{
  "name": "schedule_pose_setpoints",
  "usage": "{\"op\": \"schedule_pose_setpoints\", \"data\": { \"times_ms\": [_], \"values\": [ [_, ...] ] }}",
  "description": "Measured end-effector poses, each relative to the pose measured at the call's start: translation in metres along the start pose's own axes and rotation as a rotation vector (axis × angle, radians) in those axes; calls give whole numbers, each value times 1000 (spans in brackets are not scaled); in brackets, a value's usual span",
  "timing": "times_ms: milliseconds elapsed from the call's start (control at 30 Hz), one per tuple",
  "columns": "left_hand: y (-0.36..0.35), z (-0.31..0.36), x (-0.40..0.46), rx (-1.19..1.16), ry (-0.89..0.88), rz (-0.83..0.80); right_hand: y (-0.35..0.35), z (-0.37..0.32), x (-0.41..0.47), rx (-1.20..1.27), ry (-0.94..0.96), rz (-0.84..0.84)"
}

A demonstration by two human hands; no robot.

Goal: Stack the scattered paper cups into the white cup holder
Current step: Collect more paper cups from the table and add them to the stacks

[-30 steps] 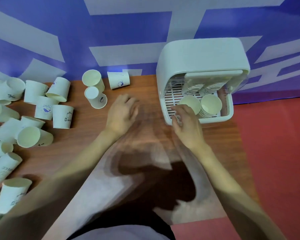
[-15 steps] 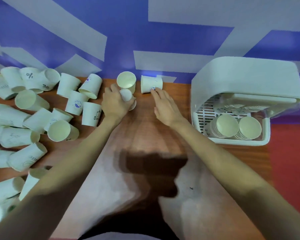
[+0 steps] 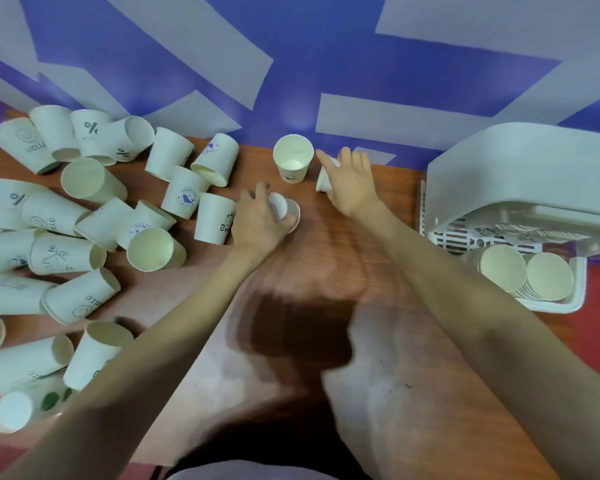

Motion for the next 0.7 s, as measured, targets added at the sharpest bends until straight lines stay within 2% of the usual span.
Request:
{"op": "schedule_pose_setpoints", "data": {
  "times_ms": [133,267,333,467,600,667,700],
  "values": [
    [9,-24,-23,130,-44,-80,-2,-12,-12,28,-45,-28],
    [19,-41,-36,320,18,-294,-2,-24,-41,33,-62,38],
    [20,-46,-41,380,11,-334,-4,-30,-61,28,-61,85],
    [22,-48,-45,425,-52,-314,-2,-34,-93,24,-106,216],
    [29,-54,-41,375,-62,-198,4,-43,-113,219,-130,292],
    [15,-31,-78,365,-189,-222,10,-30,-182,255,-246,400],
    [16,-30,-76,328,-209,-207,8,-28,-184,285,-237,445]
  ]
}}
Point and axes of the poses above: each hand's wrist, its own x-axis towards the middle knuckle, its own y-axis out of the back of the hand, z = x × y, the point moved 1 cm from there along x, towards the middle knuckle, and after that the axes turned 7 degrees about y, right-handed, at the moved point
